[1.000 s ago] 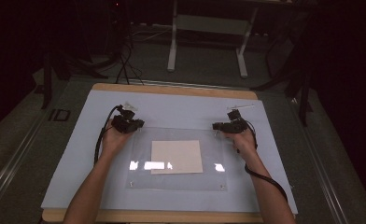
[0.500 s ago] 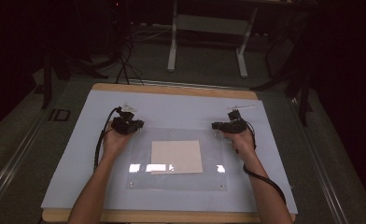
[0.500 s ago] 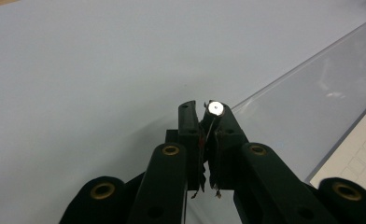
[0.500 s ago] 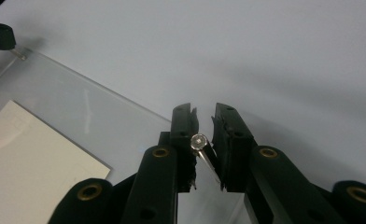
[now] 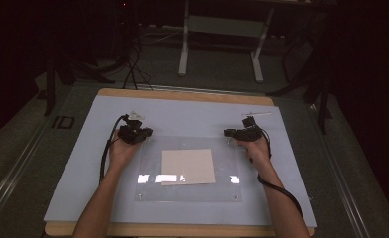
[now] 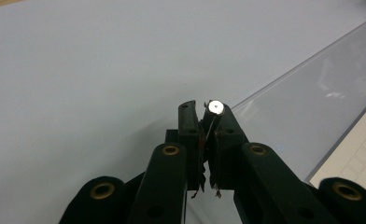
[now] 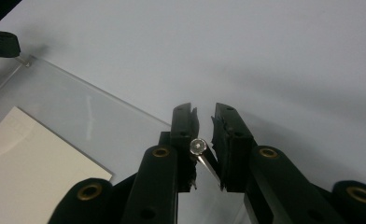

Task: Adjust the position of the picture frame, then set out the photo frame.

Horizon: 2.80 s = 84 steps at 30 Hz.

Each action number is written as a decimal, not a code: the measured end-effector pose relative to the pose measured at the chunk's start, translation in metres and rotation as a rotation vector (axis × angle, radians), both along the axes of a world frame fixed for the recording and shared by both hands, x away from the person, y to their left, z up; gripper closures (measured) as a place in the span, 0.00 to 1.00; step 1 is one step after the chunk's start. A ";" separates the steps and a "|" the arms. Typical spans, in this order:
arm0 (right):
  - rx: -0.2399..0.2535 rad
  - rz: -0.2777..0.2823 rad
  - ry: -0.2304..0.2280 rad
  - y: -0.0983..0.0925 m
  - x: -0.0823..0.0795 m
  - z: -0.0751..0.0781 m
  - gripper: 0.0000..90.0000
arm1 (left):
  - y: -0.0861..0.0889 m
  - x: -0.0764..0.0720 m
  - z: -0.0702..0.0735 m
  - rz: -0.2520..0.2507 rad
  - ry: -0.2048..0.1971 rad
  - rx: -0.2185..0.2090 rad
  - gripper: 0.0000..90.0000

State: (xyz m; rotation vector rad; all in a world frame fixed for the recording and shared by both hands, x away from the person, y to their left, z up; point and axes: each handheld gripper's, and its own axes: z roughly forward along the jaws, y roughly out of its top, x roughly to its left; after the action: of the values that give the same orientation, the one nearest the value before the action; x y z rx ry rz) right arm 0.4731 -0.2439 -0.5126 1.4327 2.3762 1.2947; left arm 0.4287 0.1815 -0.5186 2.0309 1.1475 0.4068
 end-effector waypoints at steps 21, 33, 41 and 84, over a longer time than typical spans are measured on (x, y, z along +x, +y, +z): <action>-0.125 -0.006 -0.199 0.006 -0.019 0.004 0.82 | 0.006 -0.008 -0.002 0.016 -0.018 -0.091 0.82; -0.176 0.009 -0.250 0.003 -0.028 0.000 0.93 | 0.007 -0.016 -0.002 0.053 -0.072 -0.158 0.81; -0.163 -0.005 -0.259 0.004 -0.029 -0.002 0.94 | 0.005 -0.018 -0.004 0.045 -0.103 -0.134 0.78; -0.066 -0.024 -0.123 -0.003 -0.017 0.000 0.92 | 0.015 -0.007 -0.010 0.063 -0.083 -0.237 0.92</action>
State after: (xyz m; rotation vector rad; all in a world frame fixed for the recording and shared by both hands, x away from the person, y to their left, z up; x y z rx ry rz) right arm 0.4560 -0.2470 -0.5129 1.3193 2.2933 1.2476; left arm 0.4222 0.1962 -0.5286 1.7617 1.1536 0.3640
